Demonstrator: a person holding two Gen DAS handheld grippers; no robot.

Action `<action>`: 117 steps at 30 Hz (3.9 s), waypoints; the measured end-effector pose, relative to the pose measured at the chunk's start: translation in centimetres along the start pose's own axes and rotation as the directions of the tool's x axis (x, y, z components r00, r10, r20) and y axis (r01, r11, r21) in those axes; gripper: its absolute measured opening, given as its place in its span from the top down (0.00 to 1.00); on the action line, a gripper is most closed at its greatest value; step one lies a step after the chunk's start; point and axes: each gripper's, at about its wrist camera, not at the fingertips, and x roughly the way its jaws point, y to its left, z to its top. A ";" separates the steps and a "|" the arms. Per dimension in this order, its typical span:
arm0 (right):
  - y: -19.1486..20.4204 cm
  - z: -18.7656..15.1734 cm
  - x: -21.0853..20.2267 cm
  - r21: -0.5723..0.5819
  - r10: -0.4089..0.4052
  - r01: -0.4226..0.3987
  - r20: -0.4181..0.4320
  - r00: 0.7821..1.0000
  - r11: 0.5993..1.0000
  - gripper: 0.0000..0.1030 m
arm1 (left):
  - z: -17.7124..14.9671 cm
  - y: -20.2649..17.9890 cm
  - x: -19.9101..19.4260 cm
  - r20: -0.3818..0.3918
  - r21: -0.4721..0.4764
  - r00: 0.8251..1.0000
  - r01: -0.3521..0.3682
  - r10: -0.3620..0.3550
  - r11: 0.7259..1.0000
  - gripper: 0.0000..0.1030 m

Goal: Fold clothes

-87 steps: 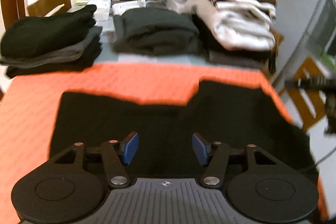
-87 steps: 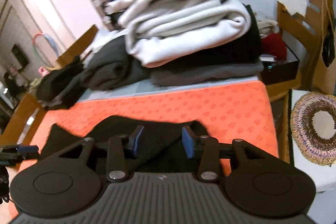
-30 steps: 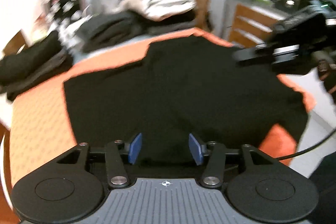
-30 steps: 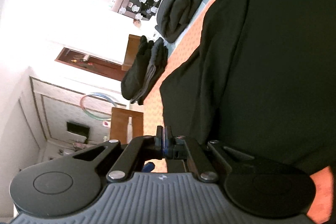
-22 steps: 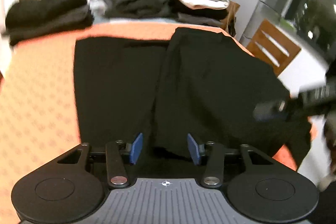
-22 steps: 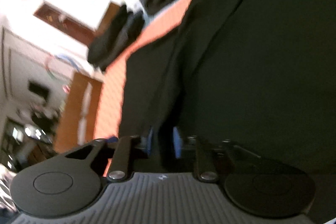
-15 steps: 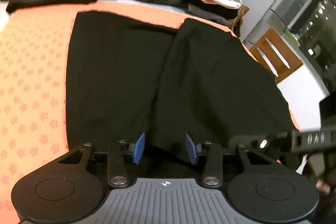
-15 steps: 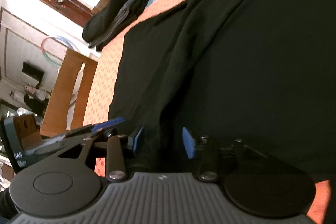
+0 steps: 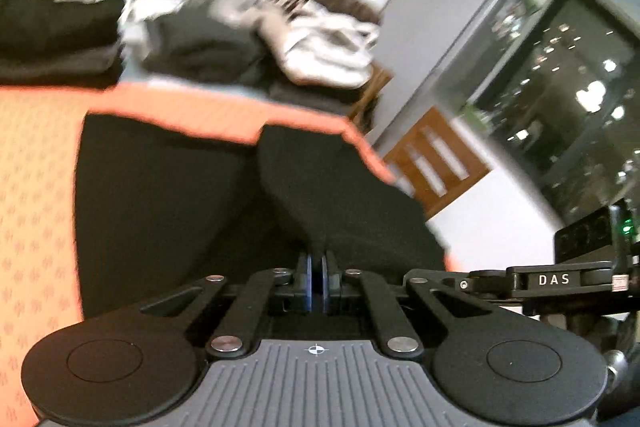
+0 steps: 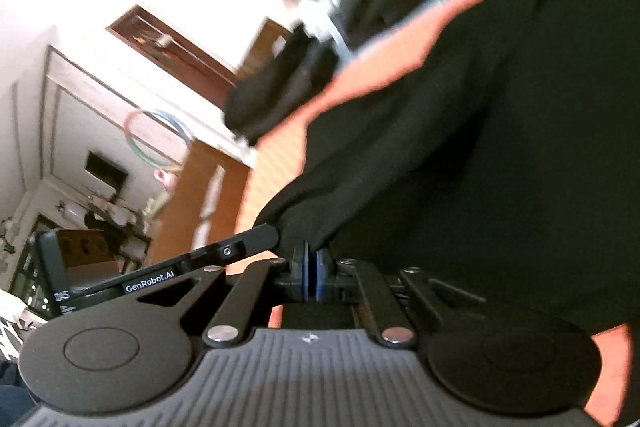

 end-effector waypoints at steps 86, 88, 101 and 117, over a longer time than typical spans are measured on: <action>-36.6 14.2 -8.8 0.848 -0.225 -0.249 0.387 0.894 0.469 0.95 | 4.7 -6.4 13.5 -0.130 0.010 0.904 -0.410 0.408 0.912 0.46; -37.2 13.8 -9.2 0.849 -0.236 -0.259 0.398 0.886 0.461 0.95 | 4.8 -6.7 14.0 -0.138 0.031 0.906 -0.400 0.400 0.916 0.46; -38.9 10.1 -11.6 0.856 -0.286 -0.374 0.481 0.828 0.357 0.95 | 5.0 -7.0 14.8 -0.156 0.057 0.909 -0.383 0.388 0.922 0.46; -34.7 14.2 -14.8 0.713 -0.426 0.017 0.399 0.812 0.701 0.69 | 4.5 -6.6 14.1 -0.137 0.061 0.909 -0.389 0.394 0.919 0.46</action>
